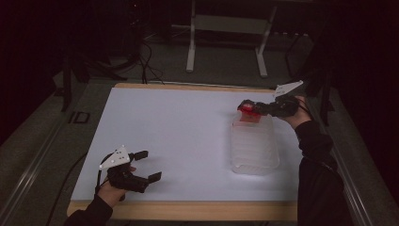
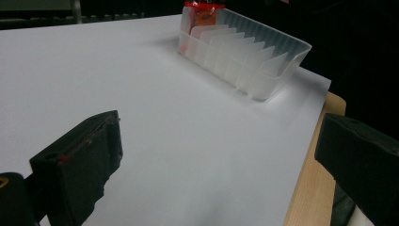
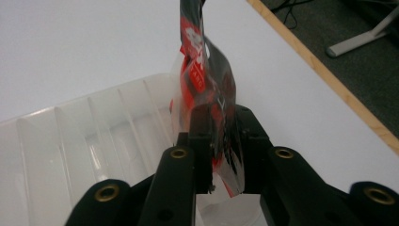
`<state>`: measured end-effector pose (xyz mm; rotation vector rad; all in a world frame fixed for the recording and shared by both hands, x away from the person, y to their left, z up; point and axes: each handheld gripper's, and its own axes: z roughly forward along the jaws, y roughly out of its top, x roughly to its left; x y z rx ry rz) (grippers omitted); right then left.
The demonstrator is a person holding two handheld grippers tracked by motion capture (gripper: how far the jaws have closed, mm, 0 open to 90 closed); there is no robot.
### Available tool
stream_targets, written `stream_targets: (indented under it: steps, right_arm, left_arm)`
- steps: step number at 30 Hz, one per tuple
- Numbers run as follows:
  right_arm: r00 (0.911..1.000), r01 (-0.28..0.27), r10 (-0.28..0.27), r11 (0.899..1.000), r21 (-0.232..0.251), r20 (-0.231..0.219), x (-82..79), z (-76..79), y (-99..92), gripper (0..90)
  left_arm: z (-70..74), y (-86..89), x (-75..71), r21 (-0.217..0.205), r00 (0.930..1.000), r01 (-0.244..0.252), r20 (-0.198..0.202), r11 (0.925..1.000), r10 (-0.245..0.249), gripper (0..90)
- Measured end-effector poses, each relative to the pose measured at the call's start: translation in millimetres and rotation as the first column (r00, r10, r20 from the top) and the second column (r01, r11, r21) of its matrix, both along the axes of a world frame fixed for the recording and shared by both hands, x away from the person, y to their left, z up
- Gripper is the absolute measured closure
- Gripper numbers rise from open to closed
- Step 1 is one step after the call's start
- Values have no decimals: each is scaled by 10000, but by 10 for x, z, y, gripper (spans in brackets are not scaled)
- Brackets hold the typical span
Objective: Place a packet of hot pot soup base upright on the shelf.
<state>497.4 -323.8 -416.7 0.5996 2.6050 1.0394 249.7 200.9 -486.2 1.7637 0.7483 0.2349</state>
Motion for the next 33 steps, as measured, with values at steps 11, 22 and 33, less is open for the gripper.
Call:
stream_targets:
  steps: [11,22,33]
  right_arm:
    - [9991,356,-359,9993,149,206,-107,229,54,548]
    - [9936,879,-905,9953,404,679,-260,495,123,487]
    - [9884,1473,-1501,9851,885,253,-458,564,218,380]
  left_arm:
    - [8,1,-8,16,10000,26,-15,10000,-26,13]
    - [5,-6,-10,109,10000,67,-46,9999,-66,13]
    - [8,-28,-16,188,9999,141,-19,9997,-141,13]
